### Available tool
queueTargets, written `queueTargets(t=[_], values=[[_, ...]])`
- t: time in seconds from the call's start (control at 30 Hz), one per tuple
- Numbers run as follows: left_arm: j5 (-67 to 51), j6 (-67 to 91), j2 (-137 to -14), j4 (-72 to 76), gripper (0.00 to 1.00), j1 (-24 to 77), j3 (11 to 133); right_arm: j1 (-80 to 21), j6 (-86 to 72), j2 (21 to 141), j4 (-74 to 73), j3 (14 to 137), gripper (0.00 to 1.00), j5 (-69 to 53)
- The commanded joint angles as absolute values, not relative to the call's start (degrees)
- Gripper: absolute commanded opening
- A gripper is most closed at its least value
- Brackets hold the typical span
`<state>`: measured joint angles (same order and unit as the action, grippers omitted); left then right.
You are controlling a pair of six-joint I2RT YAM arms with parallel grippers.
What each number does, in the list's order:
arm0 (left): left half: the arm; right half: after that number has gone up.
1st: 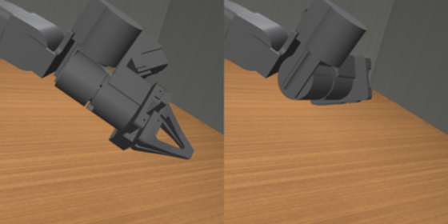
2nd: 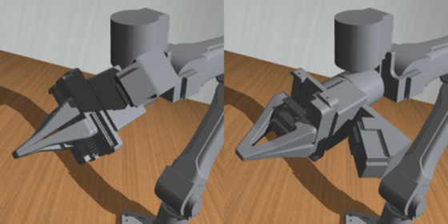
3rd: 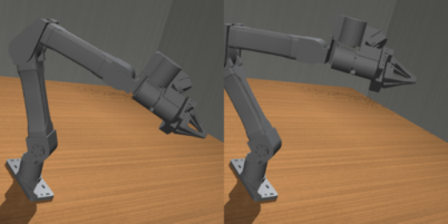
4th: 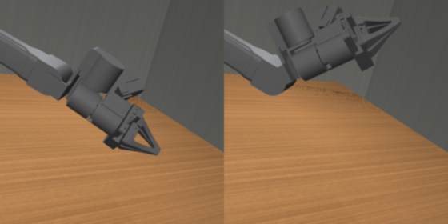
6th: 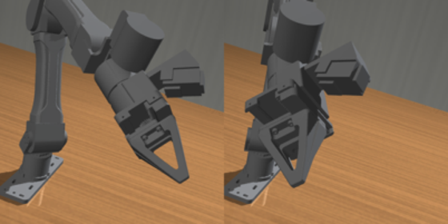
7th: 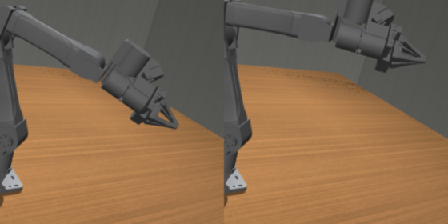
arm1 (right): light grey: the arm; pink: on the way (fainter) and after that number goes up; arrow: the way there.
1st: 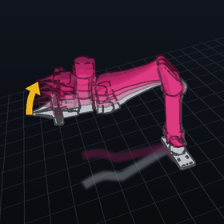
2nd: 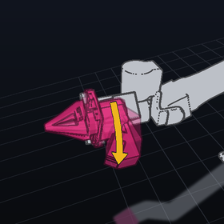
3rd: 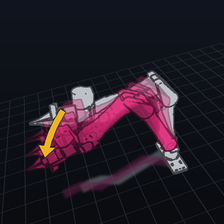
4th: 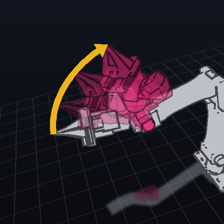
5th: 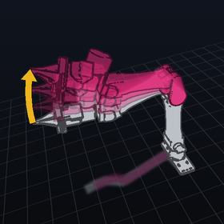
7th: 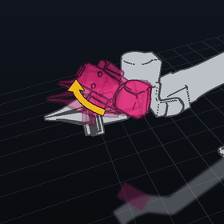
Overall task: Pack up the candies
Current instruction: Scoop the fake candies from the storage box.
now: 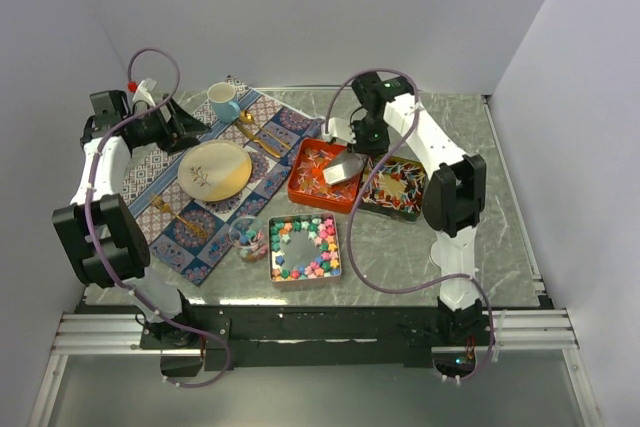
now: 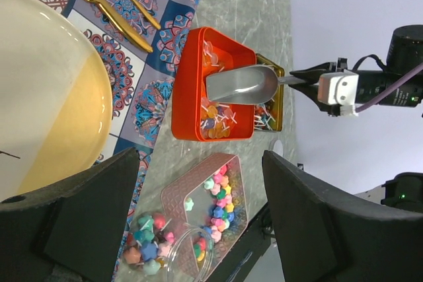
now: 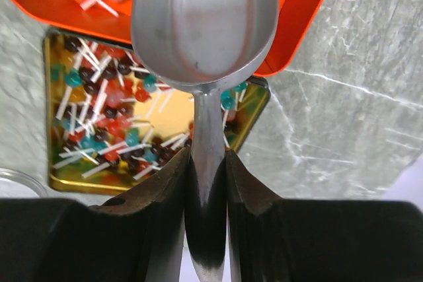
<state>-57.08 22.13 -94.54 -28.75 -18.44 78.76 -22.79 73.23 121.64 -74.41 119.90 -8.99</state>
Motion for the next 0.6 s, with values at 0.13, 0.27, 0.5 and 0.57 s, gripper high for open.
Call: queueTargets(t=[0.13,0.27,0.5,0.57], values=[[-56.69,20.21,-93.87,-28.65,0.81,-18.28,78.84,-26.89,77.43,126.29,-82.35,124.01,0.0,-0.09],[-57.04,20.48,-93.16,-28.39,0.81,-18.37,77.78,-27.68,77.78,128.4,-82.44,124.19,0.0,1.41],[-56.78,20.04,-92.37,-29.18,0.81,-18.28,76.99,-29.97,75.85,132.45,-82.35,128.57,0.0,0.79],[-56.6,19.87,-92.11,-29.62,0.81,-18.28,76.73,-30.23,75.32,134.02,-82.27,129.72,0.0,0.18]])
